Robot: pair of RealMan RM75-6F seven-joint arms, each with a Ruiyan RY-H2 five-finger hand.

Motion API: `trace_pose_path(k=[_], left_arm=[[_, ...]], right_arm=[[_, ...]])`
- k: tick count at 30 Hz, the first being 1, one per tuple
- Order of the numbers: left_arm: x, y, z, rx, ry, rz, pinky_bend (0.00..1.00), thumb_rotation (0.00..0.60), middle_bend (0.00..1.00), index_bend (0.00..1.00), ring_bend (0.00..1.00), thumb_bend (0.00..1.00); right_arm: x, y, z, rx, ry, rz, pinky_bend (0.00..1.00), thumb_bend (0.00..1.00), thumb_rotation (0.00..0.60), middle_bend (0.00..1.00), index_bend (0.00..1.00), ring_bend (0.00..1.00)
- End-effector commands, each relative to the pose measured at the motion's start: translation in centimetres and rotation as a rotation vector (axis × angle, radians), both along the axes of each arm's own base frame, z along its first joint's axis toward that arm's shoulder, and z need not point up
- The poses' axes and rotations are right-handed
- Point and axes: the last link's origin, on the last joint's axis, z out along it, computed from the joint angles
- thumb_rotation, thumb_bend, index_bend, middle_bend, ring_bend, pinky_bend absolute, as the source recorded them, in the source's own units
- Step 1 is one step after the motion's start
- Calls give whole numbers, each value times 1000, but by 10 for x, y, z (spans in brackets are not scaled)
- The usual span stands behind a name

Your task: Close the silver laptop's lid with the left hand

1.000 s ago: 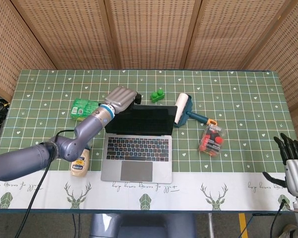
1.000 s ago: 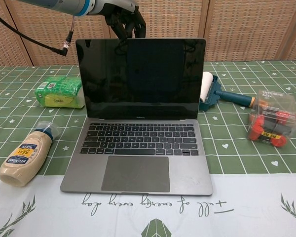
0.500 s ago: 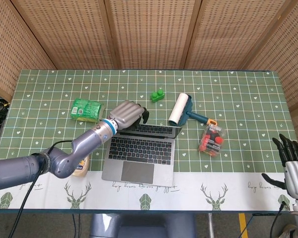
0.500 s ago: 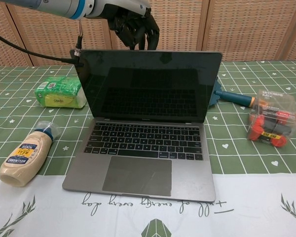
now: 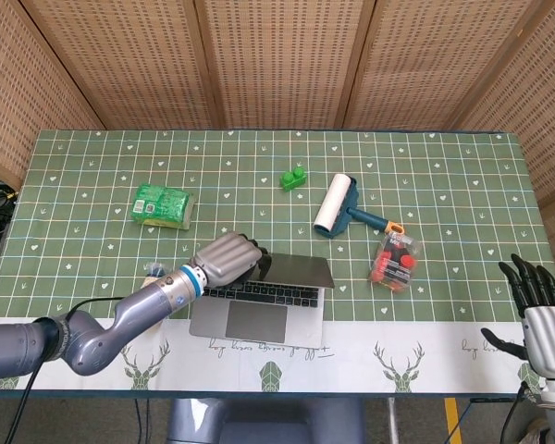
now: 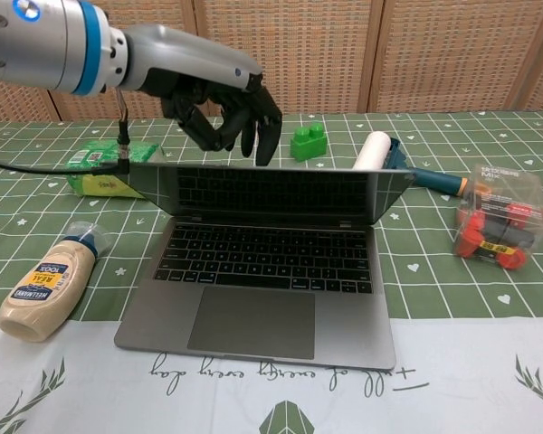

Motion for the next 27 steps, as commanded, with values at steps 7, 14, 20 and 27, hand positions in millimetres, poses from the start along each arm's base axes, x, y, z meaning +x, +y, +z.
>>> trace_pose_path(k=[7,14,20,27], left_arm=[[-26,-32,-20,-79,15,-2,320,600,349,455,314,1000],[-43,-44,-41,-120,36,17,320,600,350,452,314,1000],[-55,-48,-60,-134,57,29,320,600,350,451,314,1000],[-67,-50,-81,-154,99,41,320,600,350,451,314,1000]], right_arm=[[3,3,-2,11,3,14,0,45,600,0,0,0],[5,5,-3,17,4,16,0,44,600,0,0,0],[5,5,-3,20,6,12,0,44,600,0,0,0],[5,5,-3,19,8,8,0,44,600,0,0,0]])
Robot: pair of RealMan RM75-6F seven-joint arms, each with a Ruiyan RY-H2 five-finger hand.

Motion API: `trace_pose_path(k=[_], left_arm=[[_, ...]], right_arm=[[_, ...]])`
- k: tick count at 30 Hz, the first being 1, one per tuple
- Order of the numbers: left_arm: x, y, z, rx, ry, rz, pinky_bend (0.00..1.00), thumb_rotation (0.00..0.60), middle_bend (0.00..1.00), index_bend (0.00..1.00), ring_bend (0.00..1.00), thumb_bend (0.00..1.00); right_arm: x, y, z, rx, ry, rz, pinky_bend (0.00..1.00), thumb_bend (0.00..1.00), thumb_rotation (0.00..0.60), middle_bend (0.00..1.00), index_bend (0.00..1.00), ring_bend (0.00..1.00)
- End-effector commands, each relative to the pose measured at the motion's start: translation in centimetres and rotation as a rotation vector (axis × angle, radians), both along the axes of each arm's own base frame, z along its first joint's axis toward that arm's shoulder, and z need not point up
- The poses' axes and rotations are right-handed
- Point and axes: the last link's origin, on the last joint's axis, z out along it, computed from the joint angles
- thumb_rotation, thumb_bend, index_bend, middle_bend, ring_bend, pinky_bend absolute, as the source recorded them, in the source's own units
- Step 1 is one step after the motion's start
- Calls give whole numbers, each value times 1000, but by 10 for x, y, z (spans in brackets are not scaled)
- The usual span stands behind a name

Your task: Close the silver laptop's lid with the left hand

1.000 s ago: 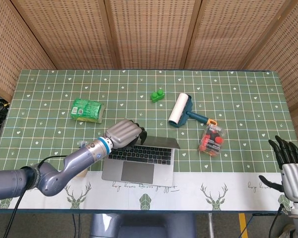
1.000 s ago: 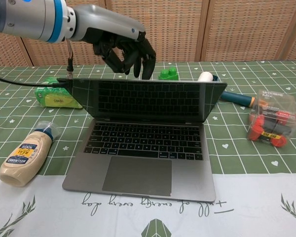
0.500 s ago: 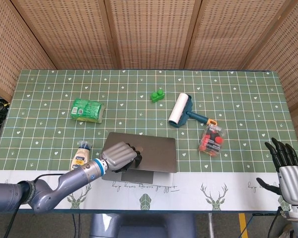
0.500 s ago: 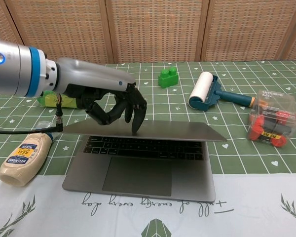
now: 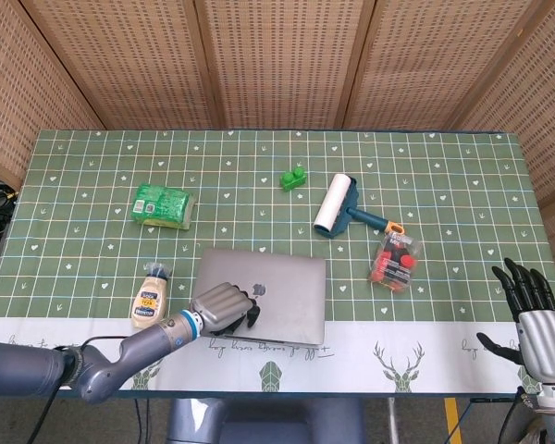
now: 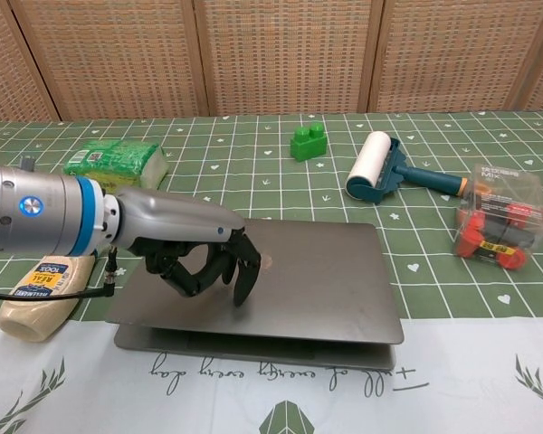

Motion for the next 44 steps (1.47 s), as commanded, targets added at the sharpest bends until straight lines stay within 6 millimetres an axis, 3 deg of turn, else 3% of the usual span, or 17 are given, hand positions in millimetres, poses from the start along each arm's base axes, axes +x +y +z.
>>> trace_pose_path(k=[1,11,14,17,21,25,30,36,44], left_arm=[[-6,-2,-8,-9,21,4,320,600,350,451,314,1000],[-12,-5,-15,-9,36,16,318,600,348,444,314,1000],[-13,-4,-11,10,12,34,298,600,305,398,293,997],[-13,-1,2,61,-44,62,249,600,183,285,189,835],[-22,1,35,193,-135,101,80,600,10,123,21,496],[-50,-7,75,412,-189,112,0,600,0,11,0,341],[-91,-27,103,653,-177,118,0,600,0,0,0,281],[-150,-67,126,857,-134,183,0,600,0,0,0,270],[-194,-100,142,982,-134,263,0,600,0,0,0,199]], right_arm=[[0,0,0,2,2,-4,0,44,600,0,0,0],[2,1,-1,7,6,-1,0,44,600,0,0,0],[3,3,-1,8,9,3,0,44,600,0,0,0],[2,2,-1,9,10,-4,0,44,600,0,0,0],[2,1,-1,6,10,-5,0,44,600,0,0,0],[0,0,0,3,9,-16,0,44,600,0,0,0],[-5,-4,-2,7,18,-44,0,44,600,0,0,0],[-8,-9,-9,16,39,-56,0,43,600,0,0,0],[-6,-9,-18,30,67,-42,0,44,600,0,0,0]])
